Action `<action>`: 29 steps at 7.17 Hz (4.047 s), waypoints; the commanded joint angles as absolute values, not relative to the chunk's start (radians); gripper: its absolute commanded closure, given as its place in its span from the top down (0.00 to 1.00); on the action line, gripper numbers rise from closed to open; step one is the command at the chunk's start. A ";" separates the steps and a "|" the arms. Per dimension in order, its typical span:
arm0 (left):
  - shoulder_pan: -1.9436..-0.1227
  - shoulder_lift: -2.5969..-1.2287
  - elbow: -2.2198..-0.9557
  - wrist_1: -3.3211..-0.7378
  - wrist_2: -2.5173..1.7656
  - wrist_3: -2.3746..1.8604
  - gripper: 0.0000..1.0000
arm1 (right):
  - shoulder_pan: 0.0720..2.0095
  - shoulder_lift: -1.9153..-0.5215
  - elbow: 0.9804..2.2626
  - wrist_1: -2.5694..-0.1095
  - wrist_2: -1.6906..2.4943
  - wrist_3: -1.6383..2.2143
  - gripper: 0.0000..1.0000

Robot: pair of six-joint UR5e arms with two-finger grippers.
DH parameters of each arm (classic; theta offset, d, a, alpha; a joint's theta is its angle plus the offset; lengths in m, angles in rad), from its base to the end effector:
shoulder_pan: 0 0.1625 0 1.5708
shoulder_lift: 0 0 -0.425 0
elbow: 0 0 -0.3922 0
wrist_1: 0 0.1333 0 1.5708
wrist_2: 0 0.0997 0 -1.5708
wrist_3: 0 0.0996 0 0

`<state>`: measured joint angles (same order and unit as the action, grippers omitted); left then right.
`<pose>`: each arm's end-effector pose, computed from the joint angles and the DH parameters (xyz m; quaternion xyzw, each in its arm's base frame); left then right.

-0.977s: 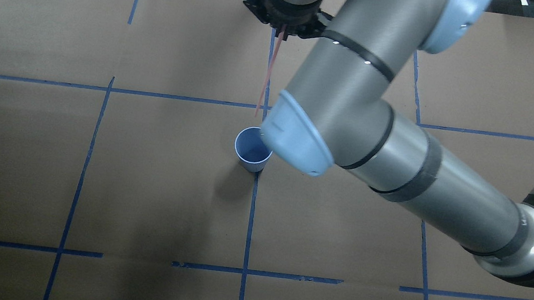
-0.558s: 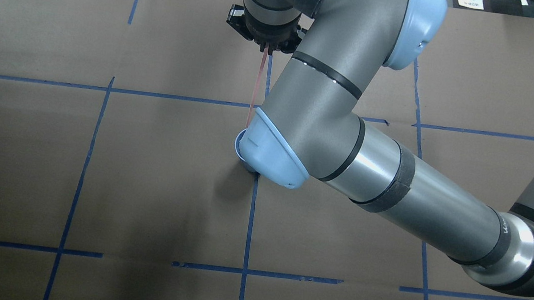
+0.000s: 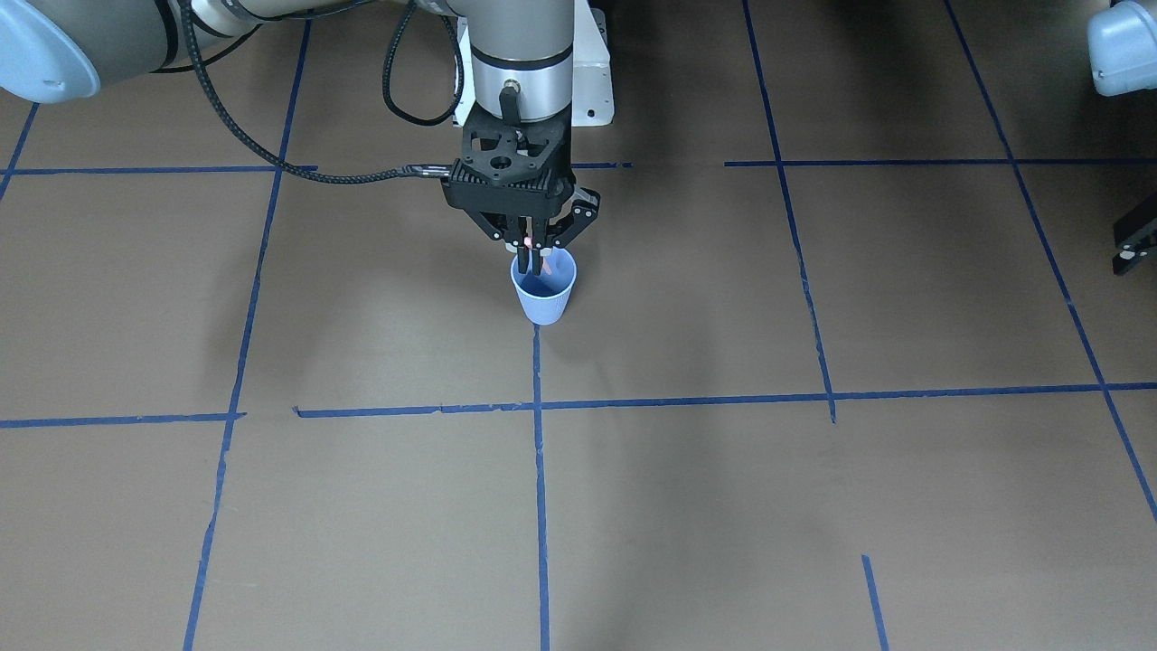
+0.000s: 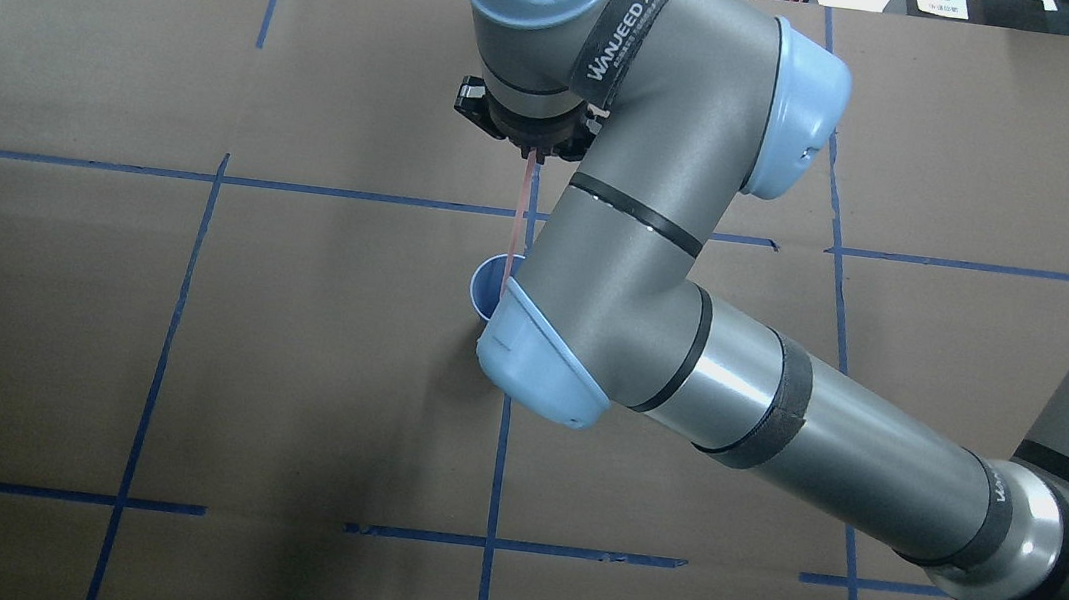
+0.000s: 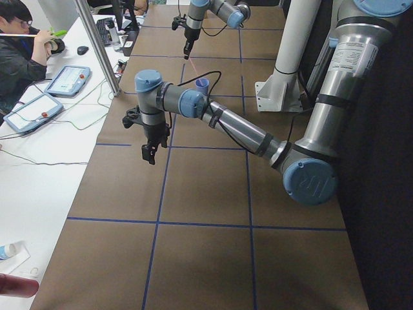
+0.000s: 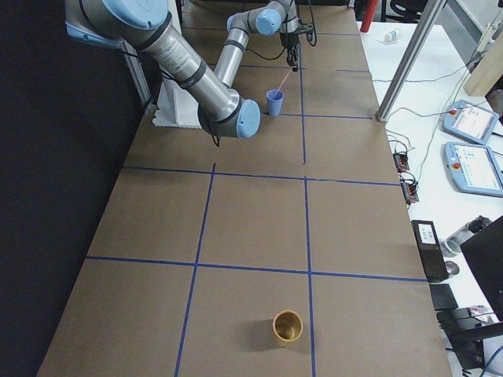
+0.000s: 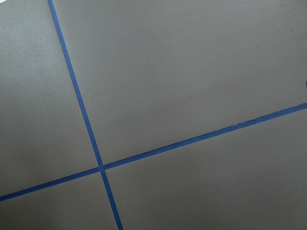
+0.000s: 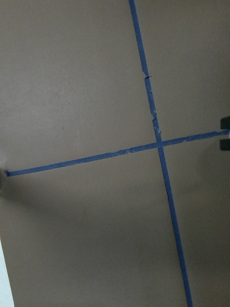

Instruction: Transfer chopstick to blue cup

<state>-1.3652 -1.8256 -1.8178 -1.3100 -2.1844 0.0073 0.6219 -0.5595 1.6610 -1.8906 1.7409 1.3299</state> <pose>0.0414 -0.5708 0.4404 0.0844 0.3097 0.1367 0.9372 -0.4828 -0.4893 0.0377 0.0874 -0.3777 0.1427 0.9107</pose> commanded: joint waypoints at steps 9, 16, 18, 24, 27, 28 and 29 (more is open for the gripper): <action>-1.419 -1.774 -1.801 -1.310 -2.227 0.021 1.00 | 1.165 -1.166 2.040 -1.933 2.253 0.544 1.00; -1.528 -1.598 -1.597 -1.503 -2.318 0.233 1.00 | 1.598 -1.630 1.612 -1.405 2.384 -0.046 1.00; -1.528 -1.589 -1.568 -1.497 -2.318 0.229 1.00 | 1.598 -1.653 1.615 -1.413 2.370 -0.017 1.00; -1.583 -1.554 -1.580 -1.502 -2.370 0.163 1.00 | 1.582 -1.649 1.615 -1.434 2.439 0.098 1.00; -1.583 -1.554 -1.580 -1.502 -2.368 0.163 1.00 | 1.577 -1.643 1.617 -1.434 2.430 0.101 1.00; -1.583 -1.555 -1.580 -1.503 -2.368 0.163 1.00 | 1.577 -1.644 1.617 -1.434 2.410 0.101 1.00; -1.583 -1.555 -1.580 -1.503 -2.370 0.163 1.00 | 1.577 -1.647 1.618 -1.434 2.405 0.101 1.00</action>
